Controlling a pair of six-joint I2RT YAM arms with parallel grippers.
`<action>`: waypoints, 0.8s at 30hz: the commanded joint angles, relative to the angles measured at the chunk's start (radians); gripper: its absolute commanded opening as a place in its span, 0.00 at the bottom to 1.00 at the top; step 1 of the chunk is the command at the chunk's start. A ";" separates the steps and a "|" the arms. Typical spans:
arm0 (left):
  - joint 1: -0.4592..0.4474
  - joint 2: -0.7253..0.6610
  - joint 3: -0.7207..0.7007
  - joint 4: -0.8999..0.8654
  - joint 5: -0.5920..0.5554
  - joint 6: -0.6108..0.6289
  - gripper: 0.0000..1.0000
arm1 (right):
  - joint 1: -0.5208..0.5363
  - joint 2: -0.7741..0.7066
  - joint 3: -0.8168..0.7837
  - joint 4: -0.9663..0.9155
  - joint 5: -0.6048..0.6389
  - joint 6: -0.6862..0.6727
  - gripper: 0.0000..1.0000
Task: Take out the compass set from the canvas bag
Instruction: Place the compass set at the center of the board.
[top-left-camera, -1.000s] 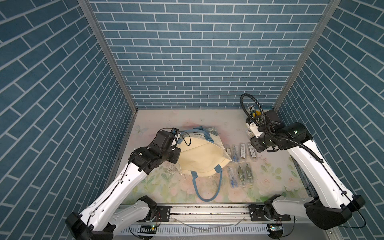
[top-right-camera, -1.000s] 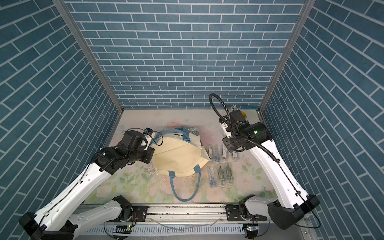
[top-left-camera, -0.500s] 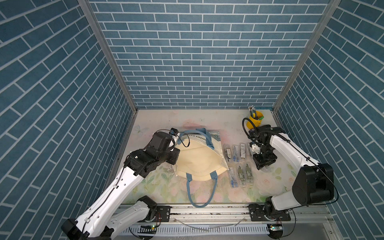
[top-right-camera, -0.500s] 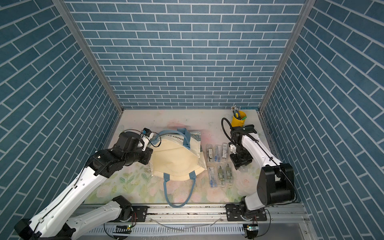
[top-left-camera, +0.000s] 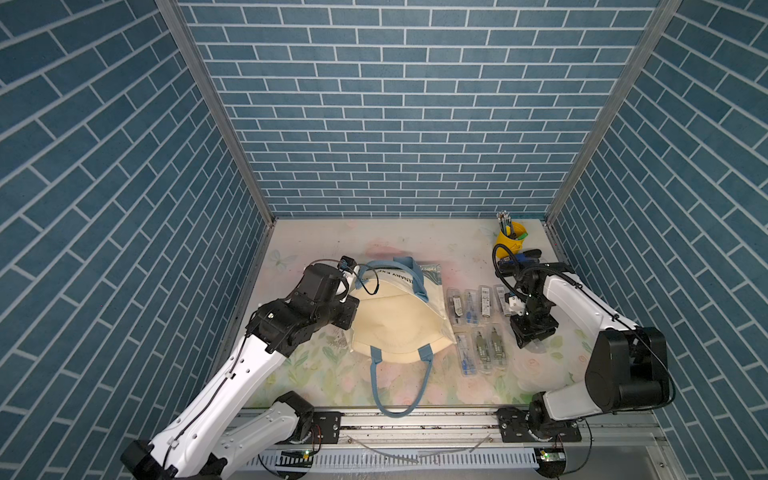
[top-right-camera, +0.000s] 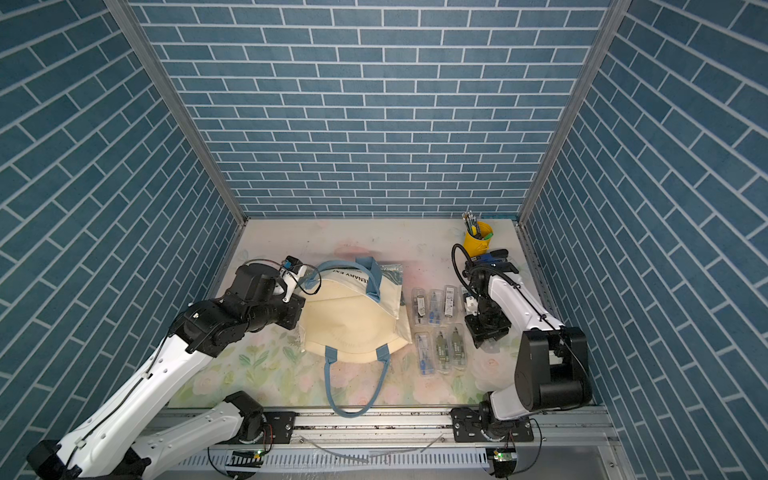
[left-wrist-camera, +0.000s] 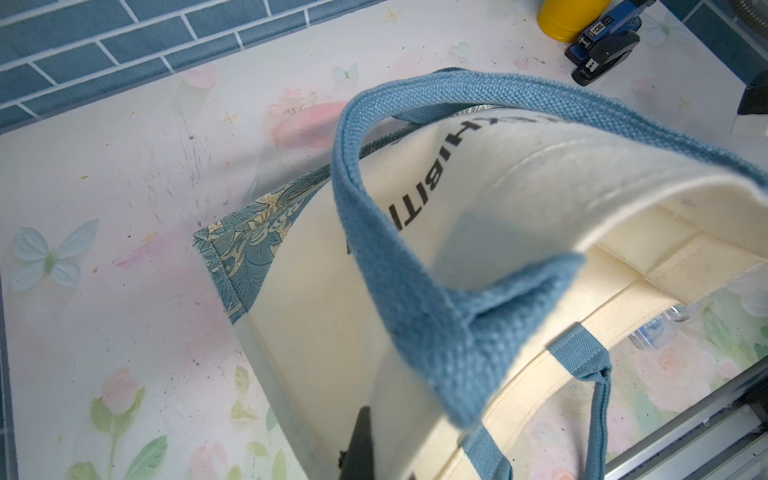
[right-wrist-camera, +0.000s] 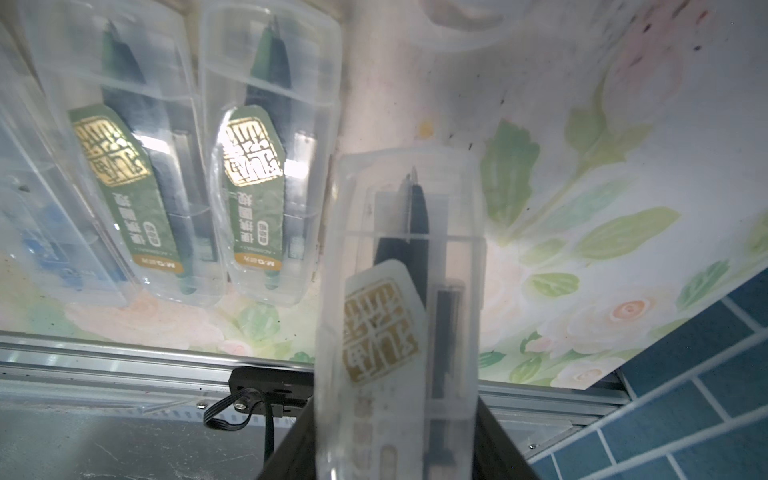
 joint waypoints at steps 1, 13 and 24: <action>0.005 -0.022 0.001 0.046 0.016 0.008 0.00 | -0.004 0.005 -0.016 -0.003 0.016 -0.025 0.26; 0.008 -0.055 -0.019 0.048 0.012 0.009 0.00 | -0.002 0.111 0.012 -0.012 0.013 -0.013 0.33; 0.010 -0.056 -0.019 0.048 0.010 0.012 0.00 | -0.001 0.153 0.026 -0.015 0.011 -0.005 0.46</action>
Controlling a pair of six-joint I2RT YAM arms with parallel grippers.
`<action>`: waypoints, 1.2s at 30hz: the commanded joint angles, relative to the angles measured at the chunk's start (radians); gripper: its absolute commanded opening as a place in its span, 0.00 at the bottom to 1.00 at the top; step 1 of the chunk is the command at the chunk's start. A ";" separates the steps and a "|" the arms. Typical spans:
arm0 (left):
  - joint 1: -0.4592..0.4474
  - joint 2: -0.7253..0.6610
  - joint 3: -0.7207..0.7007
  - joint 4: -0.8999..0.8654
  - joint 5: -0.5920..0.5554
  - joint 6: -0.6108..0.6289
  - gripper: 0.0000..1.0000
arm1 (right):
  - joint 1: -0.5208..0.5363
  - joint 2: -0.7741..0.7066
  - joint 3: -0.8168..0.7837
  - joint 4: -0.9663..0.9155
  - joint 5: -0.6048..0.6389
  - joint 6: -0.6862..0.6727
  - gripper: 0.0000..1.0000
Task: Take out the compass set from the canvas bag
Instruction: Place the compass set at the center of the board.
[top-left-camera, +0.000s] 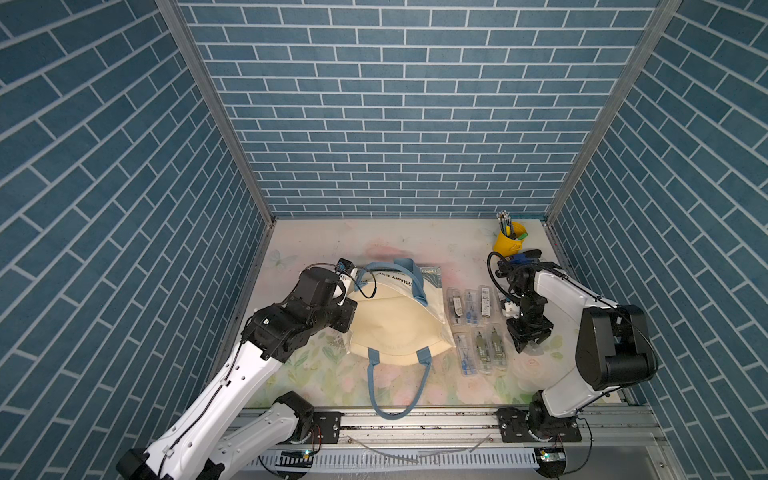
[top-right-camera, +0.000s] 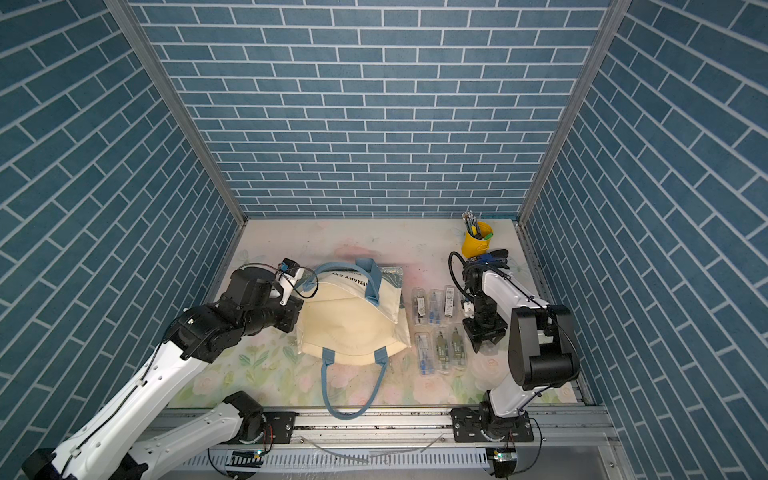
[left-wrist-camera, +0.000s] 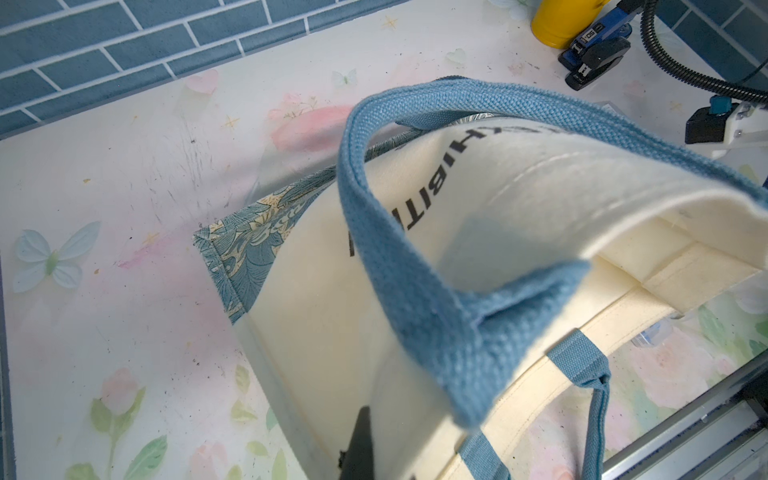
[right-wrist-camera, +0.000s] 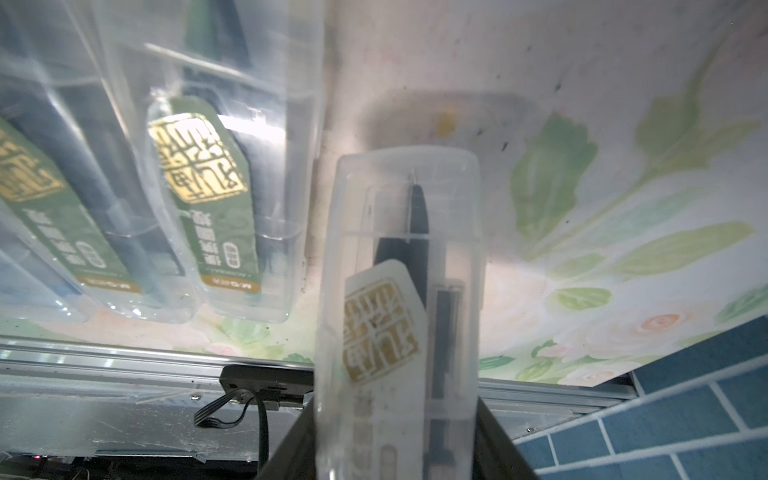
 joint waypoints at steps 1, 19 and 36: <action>0.007 -0.020 0.004 0.042 0.007 0.006 0.00 | 0.000 0.019 0.028 -0.022 0.008 -0.005 0.47; 0.012 -0.037 -0.006 0.041 0.002 0.005 0.00 | 0.021 0.036 0.062 0.002 0.061 0.020 0.66; 0.011 0.005 0.004 0.031 0.017 -0.007 0.00 | 0.000 -0.312 -0.050 0.494 0.119 0.643 0.62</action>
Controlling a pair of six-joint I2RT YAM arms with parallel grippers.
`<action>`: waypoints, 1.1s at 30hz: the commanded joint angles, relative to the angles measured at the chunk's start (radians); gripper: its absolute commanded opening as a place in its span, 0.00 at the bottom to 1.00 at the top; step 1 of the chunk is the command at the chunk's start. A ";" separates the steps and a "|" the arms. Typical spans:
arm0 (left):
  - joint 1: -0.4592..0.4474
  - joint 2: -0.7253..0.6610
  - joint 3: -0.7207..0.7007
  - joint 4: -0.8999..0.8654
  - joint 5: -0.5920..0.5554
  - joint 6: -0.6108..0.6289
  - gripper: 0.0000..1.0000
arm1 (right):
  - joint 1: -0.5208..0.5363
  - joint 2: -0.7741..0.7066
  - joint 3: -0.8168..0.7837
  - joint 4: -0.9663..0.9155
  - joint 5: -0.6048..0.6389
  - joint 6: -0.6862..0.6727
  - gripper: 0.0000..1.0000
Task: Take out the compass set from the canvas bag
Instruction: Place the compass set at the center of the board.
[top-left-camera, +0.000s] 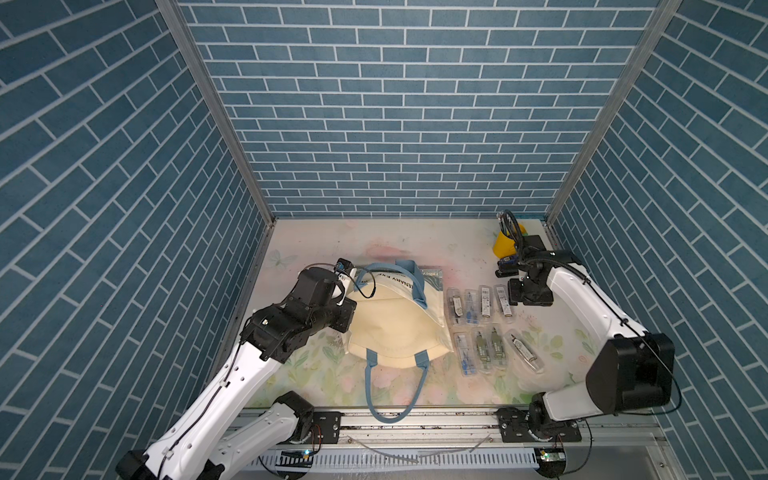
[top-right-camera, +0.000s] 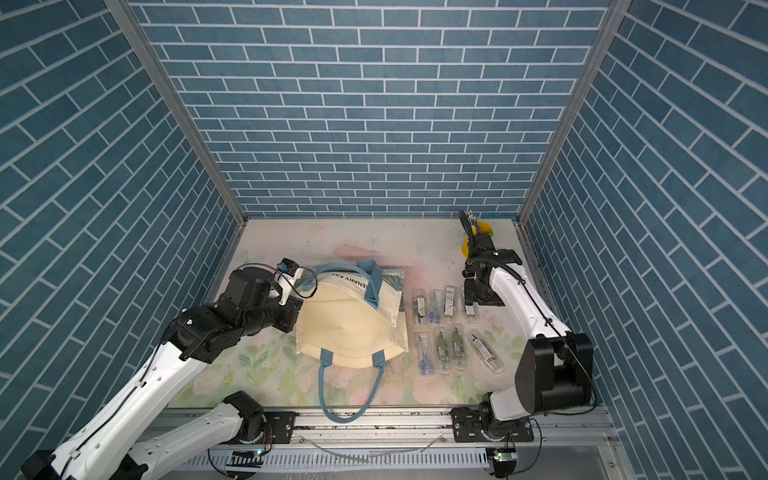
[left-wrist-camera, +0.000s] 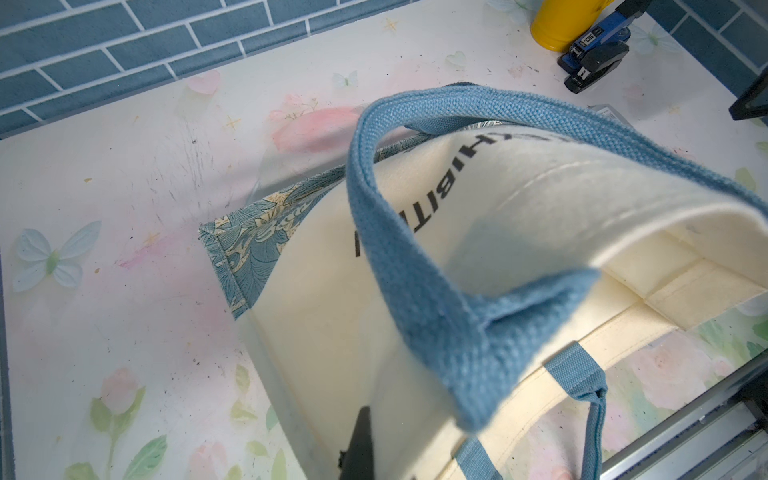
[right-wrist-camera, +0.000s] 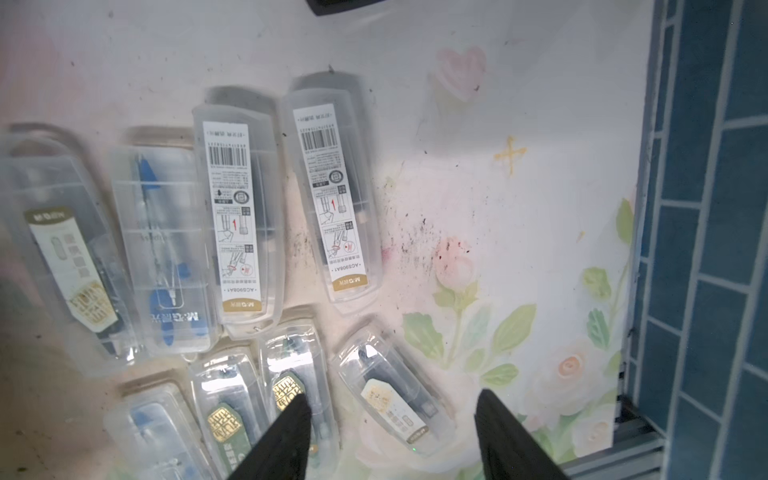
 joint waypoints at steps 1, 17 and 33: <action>0.006 0.009 0.005 0.030 0.015 -0.006 0.00 | -0.027 -0.105 -0.160 0.182 0.043 0.247 0.61; 0.007 0.052 0.048 -0.034 -0.011 -0.001 0.00 | -0.308 -0.110 -0.455 0.233 0.131 0.654 0.61; 0.007 -0.001 0.048 -0.088 -0.074 -0.003 0.00 | -0.283 -0.167 -0.552 0.196 -0.013 0.655 0.55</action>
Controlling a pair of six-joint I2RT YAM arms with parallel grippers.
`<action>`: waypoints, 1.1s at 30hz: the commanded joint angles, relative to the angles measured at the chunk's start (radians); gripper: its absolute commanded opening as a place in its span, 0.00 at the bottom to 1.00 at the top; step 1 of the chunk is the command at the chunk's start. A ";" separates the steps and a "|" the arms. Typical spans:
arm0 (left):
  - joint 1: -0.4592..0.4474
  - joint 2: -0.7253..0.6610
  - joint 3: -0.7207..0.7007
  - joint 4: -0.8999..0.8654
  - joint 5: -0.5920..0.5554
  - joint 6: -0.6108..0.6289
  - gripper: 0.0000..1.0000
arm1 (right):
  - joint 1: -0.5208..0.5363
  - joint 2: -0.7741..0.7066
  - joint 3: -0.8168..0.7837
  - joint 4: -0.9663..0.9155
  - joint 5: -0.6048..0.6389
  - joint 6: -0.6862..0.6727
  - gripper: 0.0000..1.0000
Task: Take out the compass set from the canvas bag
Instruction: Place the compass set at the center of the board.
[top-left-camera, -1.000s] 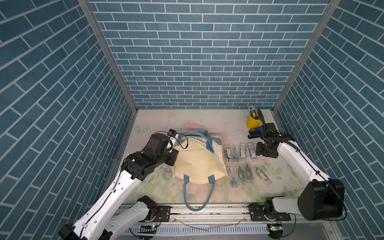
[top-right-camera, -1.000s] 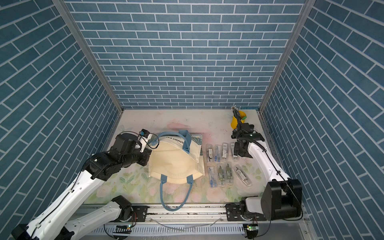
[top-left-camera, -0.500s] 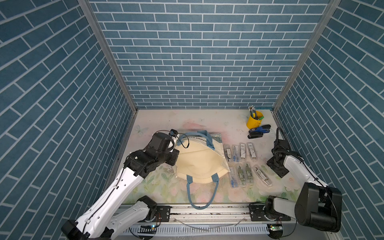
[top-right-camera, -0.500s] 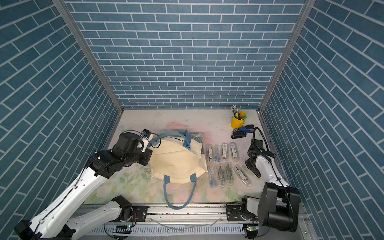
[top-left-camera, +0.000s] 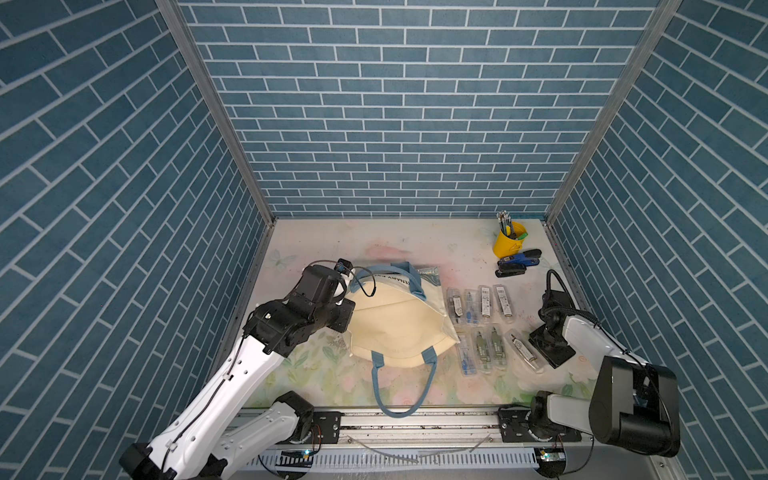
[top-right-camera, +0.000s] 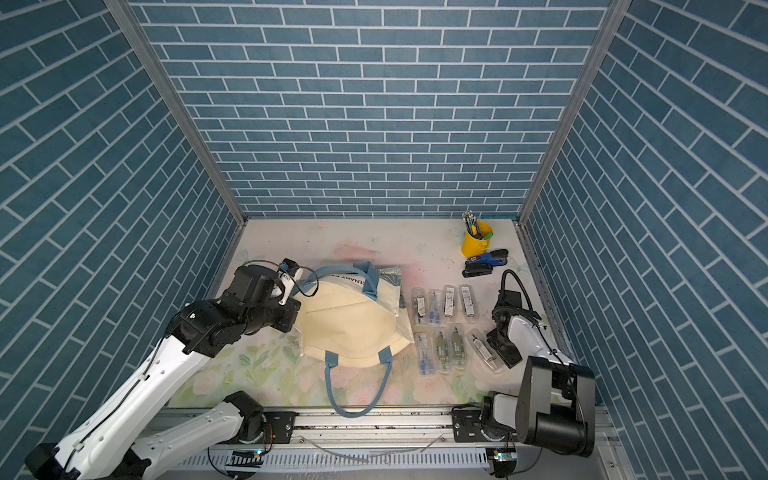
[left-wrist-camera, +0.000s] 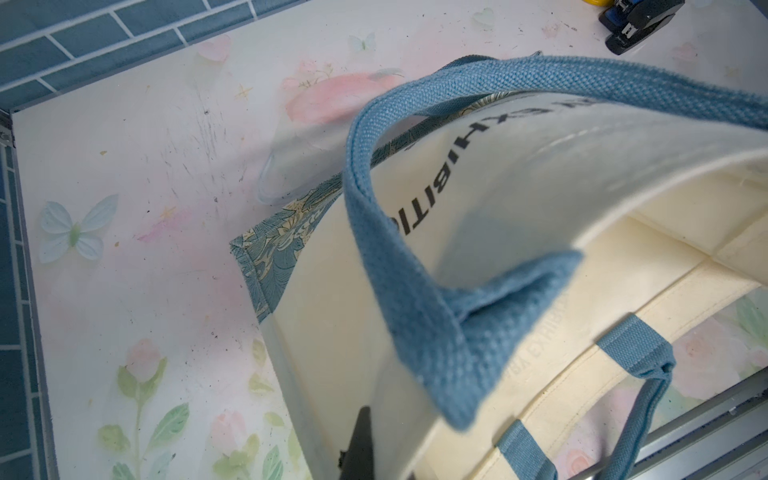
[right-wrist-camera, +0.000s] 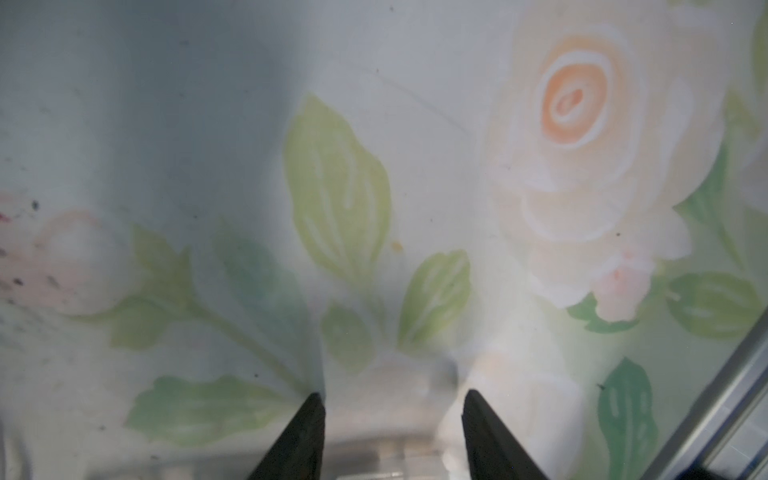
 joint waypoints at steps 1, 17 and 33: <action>0.005 -0.030 0.010 -0.005 -0.024 -0.003 0.00 | 0.017 -0.040 -0.025 -0.052 -0.028 0.059 0.54; 0.007 -0.058 -0.012 0.009 -0.014 -0.009 0.00 | 0.134 -0.081 -0.070 -0.070 -0.041 0.134 0.51; 0.010 0.010 0.033 -0.059 0.126 -0.128 0.00 | 0.296 -0.394 0.078 -0.065 -0.101 -0.106 0.48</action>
